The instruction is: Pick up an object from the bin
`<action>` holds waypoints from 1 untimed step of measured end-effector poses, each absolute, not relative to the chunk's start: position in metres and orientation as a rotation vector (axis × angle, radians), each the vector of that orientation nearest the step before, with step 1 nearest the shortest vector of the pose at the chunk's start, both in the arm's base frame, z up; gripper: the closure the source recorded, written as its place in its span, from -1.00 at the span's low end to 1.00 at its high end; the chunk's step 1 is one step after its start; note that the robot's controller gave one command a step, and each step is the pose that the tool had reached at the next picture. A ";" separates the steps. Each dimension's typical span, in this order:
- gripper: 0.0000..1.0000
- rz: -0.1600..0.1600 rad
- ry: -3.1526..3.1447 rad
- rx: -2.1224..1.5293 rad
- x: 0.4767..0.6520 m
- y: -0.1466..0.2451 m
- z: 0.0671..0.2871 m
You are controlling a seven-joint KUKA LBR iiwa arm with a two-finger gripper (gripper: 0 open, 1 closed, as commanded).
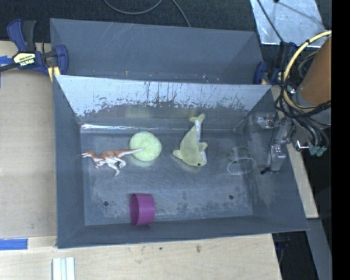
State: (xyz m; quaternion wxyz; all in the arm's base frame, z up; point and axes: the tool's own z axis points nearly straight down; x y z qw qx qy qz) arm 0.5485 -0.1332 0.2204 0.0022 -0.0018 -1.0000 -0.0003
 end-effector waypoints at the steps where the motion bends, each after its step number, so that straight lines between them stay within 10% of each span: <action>1: -1.00 0.002 -3.146 -0.001 0.550 -0.133 0.225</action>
Offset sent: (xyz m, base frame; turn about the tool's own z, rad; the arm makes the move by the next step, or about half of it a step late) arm 0.0748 -0.0244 -0.1504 0.2635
